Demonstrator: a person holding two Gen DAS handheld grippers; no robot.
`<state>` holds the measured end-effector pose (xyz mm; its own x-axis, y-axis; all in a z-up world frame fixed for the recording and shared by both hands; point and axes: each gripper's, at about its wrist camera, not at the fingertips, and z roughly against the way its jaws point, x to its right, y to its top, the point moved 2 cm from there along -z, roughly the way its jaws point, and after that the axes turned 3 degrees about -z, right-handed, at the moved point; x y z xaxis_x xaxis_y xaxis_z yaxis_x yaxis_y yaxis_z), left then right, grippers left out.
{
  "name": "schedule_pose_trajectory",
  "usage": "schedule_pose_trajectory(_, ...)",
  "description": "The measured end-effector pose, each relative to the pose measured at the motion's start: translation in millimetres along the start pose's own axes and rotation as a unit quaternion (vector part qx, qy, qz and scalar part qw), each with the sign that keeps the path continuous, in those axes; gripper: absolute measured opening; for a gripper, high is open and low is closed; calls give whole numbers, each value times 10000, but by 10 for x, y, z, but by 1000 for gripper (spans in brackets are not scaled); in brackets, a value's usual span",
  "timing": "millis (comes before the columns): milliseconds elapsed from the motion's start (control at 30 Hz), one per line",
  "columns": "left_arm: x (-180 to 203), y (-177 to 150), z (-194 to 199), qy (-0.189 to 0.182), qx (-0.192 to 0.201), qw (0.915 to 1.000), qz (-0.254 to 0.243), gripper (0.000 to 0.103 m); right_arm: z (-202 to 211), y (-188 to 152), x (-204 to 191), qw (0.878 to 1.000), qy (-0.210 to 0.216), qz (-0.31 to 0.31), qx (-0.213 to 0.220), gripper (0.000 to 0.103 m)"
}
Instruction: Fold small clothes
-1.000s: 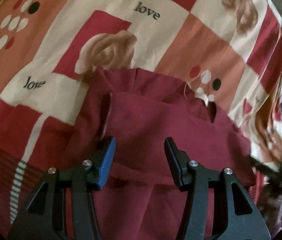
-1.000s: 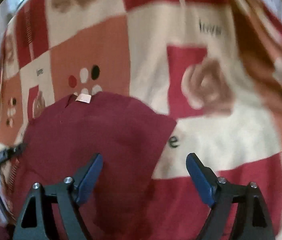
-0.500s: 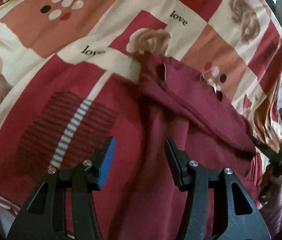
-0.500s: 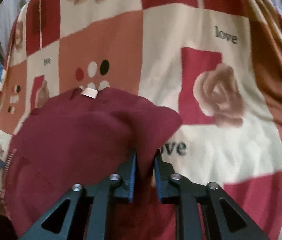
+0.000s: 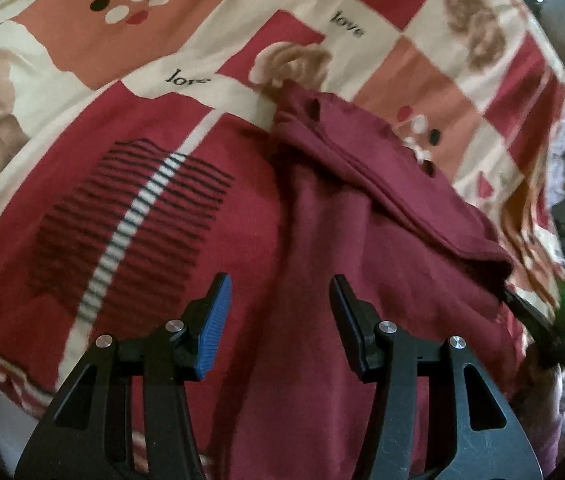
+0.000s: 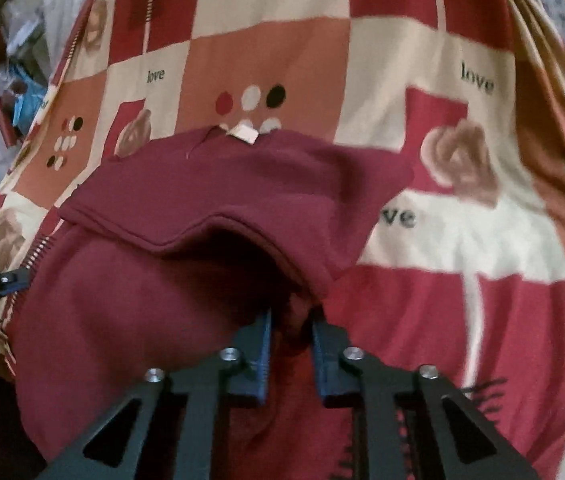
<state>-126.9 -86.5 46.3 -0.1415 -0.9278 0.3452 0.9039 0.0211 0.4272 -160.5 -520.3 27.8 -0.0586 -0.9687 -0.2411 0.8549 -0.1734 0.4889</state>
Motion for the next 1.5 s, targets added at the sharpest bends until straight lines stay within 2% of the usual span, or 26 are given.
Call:
schedule_pose_trajectory(67, -18, -134, 38, 51, -66, 10000, -20, 51, -31, -23, 159, 9996, -160, -225, -69, 14)
schedule_pose_trajectory(167, -53, -292, 15, 92, -321, 9994, 23, 51, -67, -85, 168, 9994, -60, -322, -132, 14)
schedule_pose_trajectory(267, -45, -422, 92, 10, -393, 9992, -6, 51, 124, -97, 148, 9986, 223, -473, -107, 16)
schedule_pose_trajectory(333, -23, -501, 156, 40, -374, 9992, -100, 51, 324, -152, 121, 9974, 493, -505, -165, 27)
schedule_pose_trajectory(400, 3, -590, 192, 74, -436, 9988, -220, 52, 543, -304, 63, 9948, 889, -444, -238, 64)
schedule_pose_trajectory(433, 10, -637, 203, 91, -470, 9985, -253, 52, 608, -389, 18, 9934, 1047, -388, -274, 67)
schedule_pose_trajectory(533, 8, -784, 219, 147, -594, 9977, -287, 52, 743, -695, -100, 9904, 1278, -94, -512, 67)
schedule_pose_trajectory(633, 6, -957, 214, 222, -811, 9959, -347, 52, 759, -983, -159, 9853, 1528, -52, -755, 67)
schedule_pose_trajectory(800, -46, -1188, 213, 299, -967, 9941, -390, 52, 710, -1376, -279, 9798, 1666, 159, -1096, 67)
schedule_pose_trajectory(967, 46, -1331, 188, 364, -1066, 9915, -652, 52, 690, -1543, -417, 9702, 2021, 321, -1299, 67)
schedule_pose_trajectory(1067, 87, -1365, 155, 339, -1093, 9906, -750, 53, 657, -1546, -416, 9708, 1986, 284, -1315, 67)
schedule_pose_trajectory(1133, 91, -1373, 117, 379, -1090, 9906, -741, 53, 615, -1540, -401, 9698, 2039, 129, -1332, 65)
schedule_pose_trajectory(1233, 99, -1395, 130, 319, -1097, 9911, -687, 52, 564, -1553, -433, 9704, 2001, 114, -1348, 56)
schedule_pose_trajectory(1267, 105, -1388, 131, 246, -1121, 9909, -703, 42, 570, -1559, -437, 9709, 1976, 178, -1341, 49)
schedule_pose_trajectory(1300, 111, -1390, 137, 167, -1155, 9906, -707, 25, 583, -1559, -424, 9716, 1947, 257, -1321, 38)
schedule_pose_trajectory(1333, 101, -1392, 141, 107, -1185, 9905, -694, 21, 599, -1551, -411, 9719, 1941, 299, -1296, 32)
schedule_pose_trajectory(1400, 124, -1392, 147, 76, -1162, 9904, -746, 11, 626, -1542, -402, 9701, 2041, 290, -1282, 13)
schedule_pose_trajectory(1500, 137, -1343, 306, -254, -1103, 9916, -626, 9, 742, -1509, -448, 9642, 2307, 354, -1257, 10)
